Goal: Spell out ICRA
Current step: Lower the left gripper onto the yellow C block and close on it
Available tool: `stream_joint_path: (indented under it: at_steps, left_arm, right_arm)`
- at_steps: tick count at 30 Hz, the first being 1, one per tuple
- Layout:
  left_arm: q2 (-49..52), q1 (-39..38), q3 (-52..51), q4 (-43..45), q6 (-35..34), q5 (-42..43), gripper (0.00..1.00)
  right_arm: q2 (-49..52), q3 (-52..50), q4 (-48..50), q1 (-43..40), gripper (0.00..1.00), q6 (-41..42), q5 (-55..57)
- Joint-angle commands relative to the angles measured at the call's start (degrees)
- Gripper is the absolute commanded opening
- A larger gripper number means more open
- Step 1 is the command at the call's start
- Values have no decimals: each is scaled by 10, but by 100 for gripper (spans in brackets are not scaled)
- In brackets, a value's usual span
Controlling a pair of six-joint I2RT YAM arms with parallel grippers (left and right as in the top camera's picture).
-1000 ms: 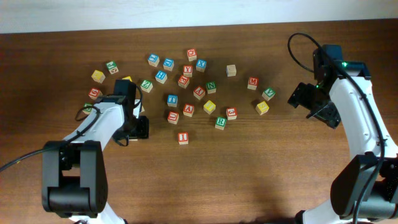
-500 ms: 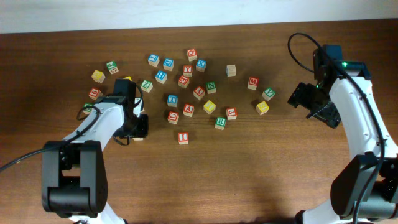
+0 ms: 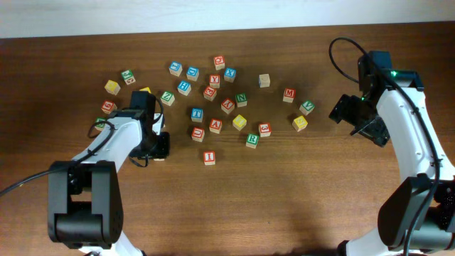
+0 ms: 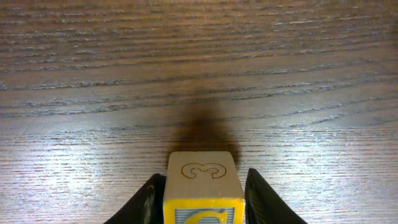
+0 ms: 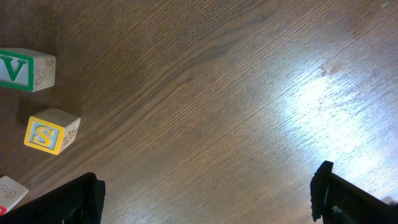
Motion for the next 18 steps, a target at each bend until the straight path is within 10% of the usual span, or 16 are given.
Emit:
stream_joint_path:
  at_steps: [1, 18]
  left_arm:
    - [7, 5, -6, 6, 5, 9, 31]
    - [7, 5, -6, 8, 5, 40, 31]
  right_arm:
    - [-1, 9, 0, -3, 98, 4, -1]
    - [-1, 9, 0, -3, 98, 4, -1]
